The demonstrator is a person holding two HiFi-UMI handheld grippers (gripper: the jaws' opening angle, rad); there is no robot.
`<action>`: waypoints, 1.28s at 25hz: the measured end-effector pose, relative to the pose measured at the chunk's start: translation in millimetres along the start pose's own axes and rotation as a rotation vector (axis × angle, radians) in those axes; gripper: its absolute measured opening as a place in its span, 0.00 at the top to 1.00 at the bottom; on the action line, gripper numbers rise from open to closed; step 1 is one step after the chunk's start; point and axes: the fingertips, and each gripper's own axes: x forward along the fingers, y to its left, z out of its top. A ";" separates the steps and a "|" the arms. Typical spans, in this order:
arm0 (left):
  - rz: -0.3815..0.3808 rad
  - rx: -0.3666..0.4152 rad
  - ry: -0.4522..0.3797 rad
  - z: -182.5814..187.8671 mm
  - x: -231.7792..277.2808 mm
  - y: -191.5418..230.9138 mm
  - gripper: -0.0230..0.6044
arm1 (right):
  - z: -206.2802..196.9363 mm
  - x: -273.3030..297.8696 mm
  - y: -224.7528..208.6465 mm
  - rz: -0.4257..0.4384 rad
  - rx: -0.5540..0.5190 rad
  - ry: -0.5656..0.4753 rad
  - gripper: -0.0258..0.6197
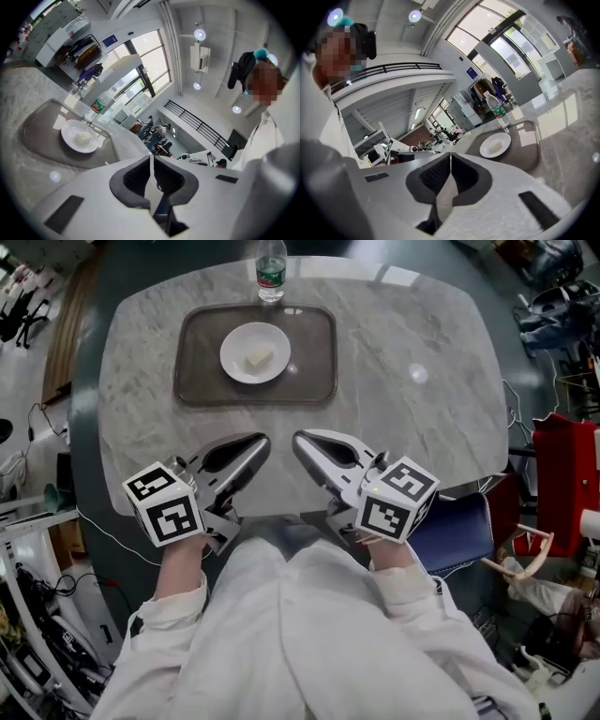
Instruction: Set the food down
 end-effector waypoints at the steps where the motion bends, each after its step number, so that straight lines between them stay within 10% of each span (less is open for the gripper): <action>1: -0.024 0.000 0.003 -7.6 -0.4 -11.0 0.91 | -5.3 -5.1 6.5 0.024 0.016 -0.003 0.95; 16: -0.034 -0.084 0.067 -86.8 -17.7 -56.6 0.91 | -61.1 -33.7 46.5 0.114 0.061 0.070 0.95; 32: -0.078 -0.061 0.062 -89.9 -35.6 -73.0 0.91 | -56.5 -46.1 74.0 -0.022 -0.039 -0.006 0.95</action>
